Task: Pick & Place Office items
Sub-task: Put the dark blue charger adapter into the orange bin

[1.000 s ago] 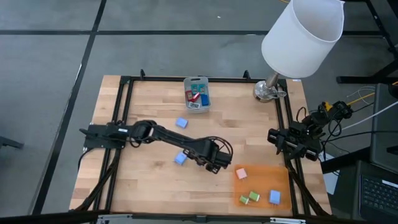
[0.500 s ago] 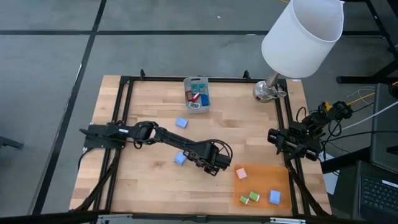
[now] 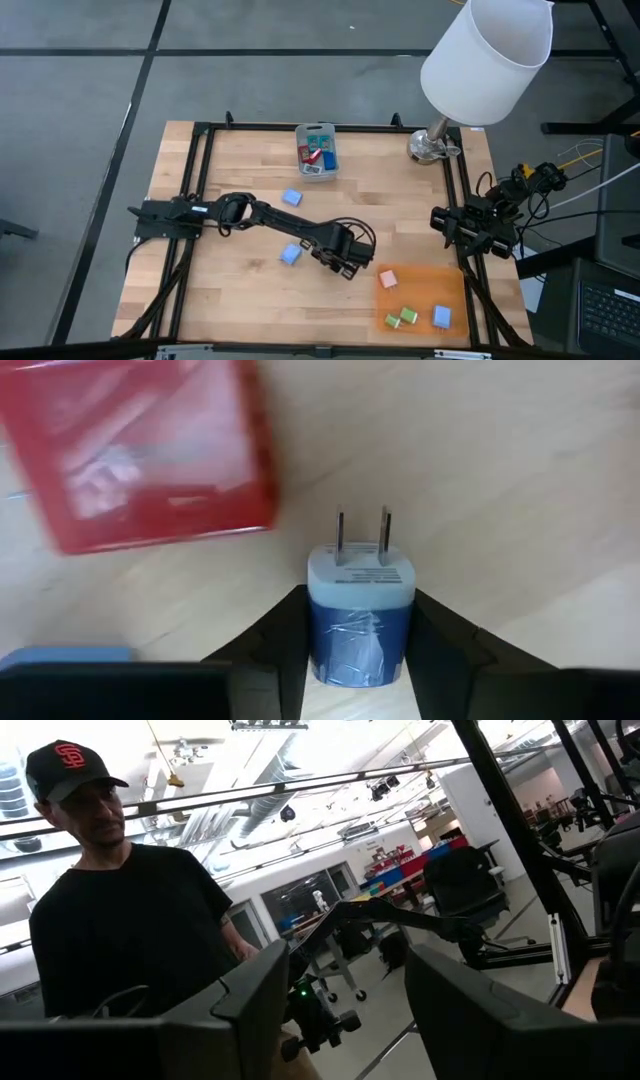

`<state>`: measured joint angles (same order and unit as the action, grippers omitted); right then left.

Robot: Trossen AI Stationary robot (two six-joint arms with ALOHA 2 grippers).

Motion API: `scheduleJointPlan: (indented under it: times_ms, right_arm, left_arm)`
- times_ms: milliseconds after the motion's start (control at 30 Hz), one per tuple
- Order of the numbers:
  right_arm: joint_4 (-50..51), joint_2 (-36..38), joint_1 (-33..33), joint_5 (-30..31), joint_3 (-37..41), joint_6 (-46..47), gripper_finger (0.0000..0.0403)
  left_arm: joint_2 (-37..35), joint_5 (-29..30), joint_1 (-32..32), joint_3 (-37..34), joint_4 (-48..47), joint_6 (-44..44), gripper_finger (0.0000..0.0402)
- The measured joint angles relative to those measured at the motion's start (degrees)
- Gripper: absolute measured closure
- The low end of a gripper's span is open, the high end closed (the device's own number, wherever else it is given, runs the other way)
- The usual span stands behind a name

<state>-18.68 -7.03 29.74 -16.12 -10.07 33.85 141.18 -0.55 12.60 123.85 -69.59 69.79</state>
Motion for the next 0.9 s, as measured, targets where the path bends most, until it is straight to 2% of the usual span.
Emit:
scheduleJointPlan:
  times_ms: [267,467,633,767,900]
  right_arm:
    - [0.0,0.0,0.0,0.0,0.0,0.0,0.0202]
    - [0.3,0.0,0.0,-0.5,0.0,0.0,0.0202]
    - [0.7,0.0,0.0,-0.9,0.0,-0.2,0.0202]
    - [0.7,0.0,0.0,-1.1,0.0,-0.2,0.0202]
    - [0.7,0.0,0.0,-1.1,0.0,-0.2,0.0202]
  left_arm:
    - [-1.0,0.6,0.0,0.0,11.0,-0.7,0.0278]
    - [-5.8,7.2,-1.1,0.3,8.3,-1.8,0.0278]
    - [-10.9,14.1,-3.0,0.3,10.2,-4.8,0.0278]
    - [-14.1,16.1,-3.9,0.3,18.1,-9.9,0.0278]
    - [-15.1,14.2,-3.9,0.3,33.3,-17.7,0.0278]
